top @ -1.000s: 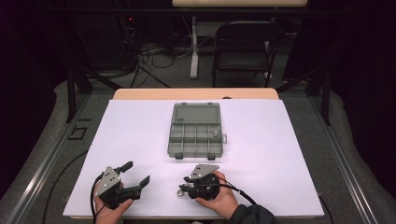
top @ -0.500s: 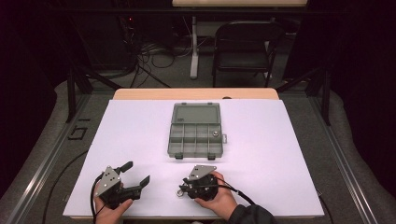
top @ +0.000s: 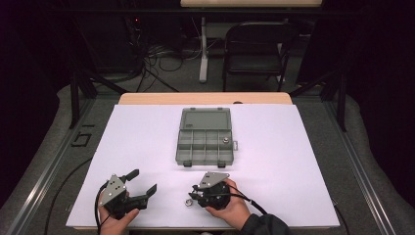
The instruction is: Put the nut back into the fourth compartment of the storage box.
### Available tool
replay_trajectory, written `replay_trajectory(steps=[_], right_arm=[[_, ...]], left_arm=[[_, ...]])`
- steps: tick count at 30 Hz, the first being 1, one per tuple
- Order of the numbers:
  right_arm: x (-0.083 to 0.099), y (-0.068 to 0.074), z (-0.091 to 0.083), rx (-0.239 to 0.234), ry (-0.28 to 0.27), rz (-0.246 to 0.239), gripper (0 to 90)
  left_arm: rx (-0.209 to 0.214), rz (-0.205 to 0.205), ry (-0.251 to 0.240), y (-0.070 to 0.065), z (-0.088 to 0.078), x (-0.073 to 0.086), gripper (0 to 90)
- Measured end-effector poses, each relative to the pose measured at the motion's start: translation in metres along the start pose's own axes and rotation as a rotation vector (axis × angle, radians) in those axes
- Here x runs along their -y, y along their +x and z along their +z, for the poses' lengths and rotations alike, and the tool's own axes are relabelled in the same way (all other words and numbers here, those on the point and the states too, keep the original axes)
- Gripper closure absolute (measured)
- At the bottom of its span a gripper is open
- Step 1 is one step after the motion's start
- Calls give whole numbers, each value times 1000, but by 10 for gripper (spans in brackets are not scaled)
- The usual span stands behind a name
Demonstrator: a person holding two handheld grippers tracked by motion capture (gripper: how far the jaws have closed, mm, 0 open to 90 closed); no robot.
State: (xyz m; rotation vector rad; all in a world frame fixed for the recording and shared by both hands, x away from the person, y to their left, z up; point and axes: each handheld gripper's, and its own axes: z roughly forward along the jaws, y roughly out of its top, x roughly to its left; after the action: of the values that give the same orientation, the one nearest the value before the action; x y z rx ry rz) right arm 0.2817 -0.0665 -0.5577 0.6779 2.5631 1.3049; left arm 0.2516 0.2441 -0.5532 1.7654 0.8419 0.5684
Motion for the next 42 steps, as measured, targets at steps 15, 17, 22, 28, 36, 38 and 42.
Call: replay_trajectory(steps=[15, 17, 22, 28, 36, 38, 42], right_arm=[[-7, -6, -17, 12, -20, 6, 703], [-8, -7, -19, 12, -23, 4, 703], [-11, -10, -26, 18, -33, 7, 702], [-15, -16, -36, 27, -40, 16, 703], [-18, -22, -44, 42, -50, 20, 703], [-18, -23, -45, 42, -55, 27, 703], [-19, -23, -46, 43, -58, 25, 703]], left_arm=[[-1, -3, -2, 0, 0, 0, 154], [-3, -4, -2, 0, 0, 0, 154], [-6, -5, -3, 0, 0, 0, 154], [-5, -8, -3, 0, 0, 0, 154], [-5, -4, -5, 0, 0, 0, 154], [-4, -4, -5, 0, 0, 0, 154], [-6, -3, -3, 0, 0, 0, 154]])
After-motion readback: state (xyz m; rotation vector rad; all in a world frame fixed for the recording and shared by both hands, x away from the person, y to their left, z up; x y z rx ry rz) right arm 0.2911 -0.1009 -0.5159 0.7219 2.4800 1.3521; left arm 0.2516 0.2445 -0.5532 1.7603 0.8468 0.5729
